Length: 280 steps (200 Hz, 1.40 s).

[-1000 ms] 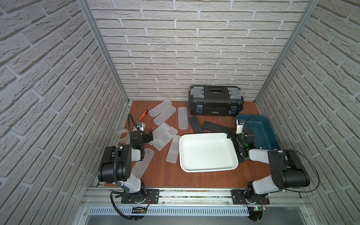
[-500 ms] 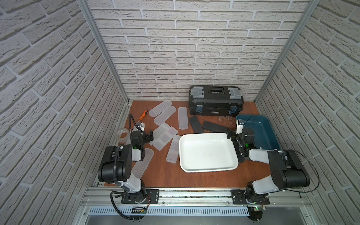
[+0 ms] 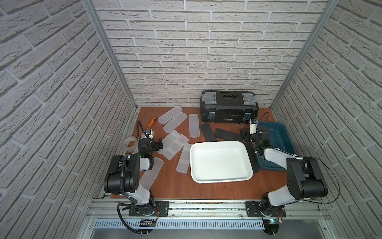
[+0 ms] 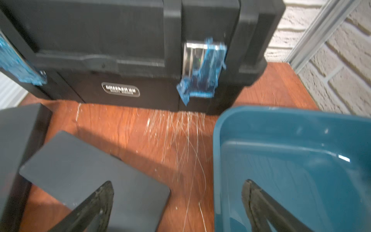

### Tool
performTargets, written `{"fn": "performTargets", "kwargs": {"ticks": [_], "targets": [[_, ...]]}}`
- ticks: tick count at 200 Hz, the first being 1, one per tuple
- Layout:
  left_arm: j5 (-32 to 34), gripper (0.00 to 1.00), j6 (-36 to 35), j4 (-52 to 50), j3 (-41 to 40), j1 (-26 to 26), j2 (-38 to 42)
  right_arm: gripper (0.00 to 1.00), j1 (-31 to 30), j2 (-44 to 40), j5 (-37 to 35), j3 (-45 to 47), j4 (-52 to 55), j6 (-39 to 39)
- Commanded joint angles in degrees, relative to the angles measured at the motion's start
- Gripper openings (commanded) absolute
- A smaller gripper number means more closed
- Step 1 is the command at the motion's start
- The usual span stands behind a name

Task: Place the pencil cases by color into the storage box
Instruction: Pick up the pencil case from the center of the board.

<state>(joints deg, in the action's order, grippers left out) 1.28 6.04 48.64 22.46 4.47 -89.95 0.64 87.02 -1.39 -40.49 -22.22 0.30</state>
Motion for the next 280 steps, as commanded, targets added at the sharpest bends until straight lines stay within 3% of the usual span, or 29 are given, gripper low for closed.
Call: {"fn": "performTargets", "kwargs": {"ticks": [1,42,68,109,153,223,280], "targets": [[1.6,0.98,-0.5,-1.6,2.0,-0.5,1.9,1.00,0.3,0.7,-0.1,-1.1,8.7,0.8],[1.9,0.98,0.4,-22.3,10.9,-0.4,7.7,0.99,0.3,-1.8,-2.4,-6.3,20.5,5.2],[2.2,0.98,7.8,-41.6,23.3,-1.1,7.2,0.95,0.0,-3.2,-2.1,-11.4,31.0,8.9],[1.7,0.98,11.1,-57.3,34.5,-3.1,7.3,0.95,-0.8,-11.3,-1.8,-14.5,40.7,13.3],[1.1,0.98,11.9,-75.8,44.7,-5.7,8.1,0.93,-8.9,-16.9,-2.0,-18.6,48.7,13.2],[-4.3,0.98,10.5,-91.6,46.7,-7.5,14.2,0.93,-25.7,-23.3,2.8,-18.0,45.4,13.1],[-5.9,0.98,12.9,-94.1,42.4,-15.4,15.2,0.93,-29.5,-29.4,7.2,-15.2,41.1,11.7]]}}
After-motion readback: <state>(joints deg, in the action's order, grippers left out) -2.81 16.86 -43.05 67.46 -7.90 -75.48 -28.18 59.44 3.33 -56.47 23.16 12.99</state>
